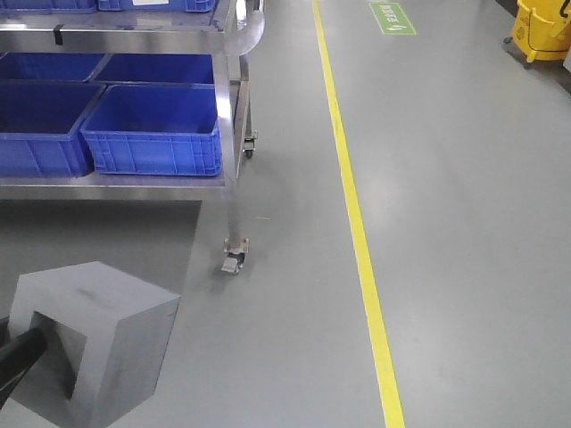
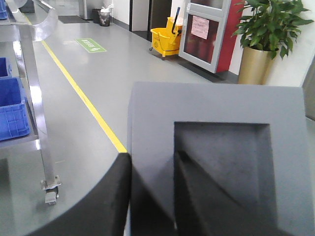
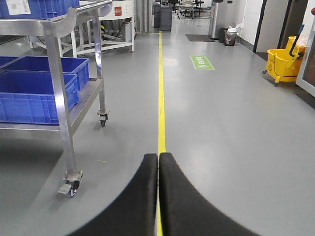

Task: Sort gray base to blue bin
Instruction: 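Drive the base away from the table holding the block in the left gripper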

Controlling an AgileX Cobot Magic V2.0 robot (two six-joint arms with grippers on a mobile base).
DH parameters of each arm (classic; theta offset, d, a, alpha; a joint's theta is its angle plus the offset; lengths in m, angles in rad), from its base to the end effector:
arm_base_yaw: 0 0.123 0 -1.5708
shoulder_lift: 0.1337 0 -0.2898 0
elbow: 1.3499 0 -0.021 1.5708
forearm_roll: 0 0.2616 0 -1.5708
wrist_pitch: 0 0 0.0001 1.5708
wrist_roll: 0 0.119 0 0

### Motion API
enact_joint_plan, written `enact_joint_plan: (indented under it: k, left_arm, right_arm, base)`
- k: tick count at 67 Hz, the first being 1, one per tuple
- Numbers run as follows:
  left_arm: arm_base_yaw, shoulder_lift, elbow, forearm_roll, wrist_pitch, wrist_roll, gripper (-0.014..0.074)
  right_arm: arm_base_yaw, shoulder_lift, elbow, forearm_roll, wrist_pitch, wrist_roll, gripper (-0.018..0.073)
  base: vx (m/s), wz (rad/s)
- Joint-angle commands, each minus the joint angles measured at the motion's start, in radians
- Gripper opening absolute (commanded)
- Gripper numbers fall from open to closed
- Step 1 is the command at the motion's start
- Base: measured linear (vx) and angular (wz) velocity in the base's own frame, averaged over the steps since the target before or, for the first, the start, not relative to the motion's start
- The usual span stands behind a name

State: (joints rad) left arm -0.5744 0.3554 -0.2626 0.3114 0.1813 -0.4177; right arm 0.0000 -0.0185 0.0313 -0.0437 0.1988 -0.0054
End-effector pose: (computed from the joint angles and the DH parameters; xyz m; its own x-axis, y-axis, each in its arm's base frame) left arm 0.1067 -0.0612 0.2575 -0.2031 -0.0004 -0.9792 0.4773 0.8731 -0.0994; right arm 0.0895 -0.0010 0.1819 -0.1242 -0.0482 -0.9911 0.0026 0.9988 -0.0489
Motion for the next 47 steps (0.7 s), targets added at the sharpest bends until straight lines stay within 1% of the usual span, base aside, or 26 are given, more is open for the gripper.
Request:
enact_joint_plan:
  k: [1,31,47]
  left_arm:
    - [-0.007,0.001,-0.031,0.0,-0.102,-0.007,-0.0007]
    - [-0.007,0.001,-0.031,0.0,-0.102,-0.007,-0.0007]
    - [-0.007,0.001,-0.031,0.0,-0.102,-0.007,-0.0007]
  right_arm:
    - [-0.005,-0.007,0.006,-0.009,-0.072,-0.007,-0.0005]
    - [-0.005,-0.007,0.006,-0.009,-0.072,-0.007,-0.0005]
    - [-0.005,-0.007,0.006,-0.009,-0.071,-0.007,-0.0005]
  base:
    - [0.41,0.02]
    - [0.39,0.05]
    - [0.37,0.2]
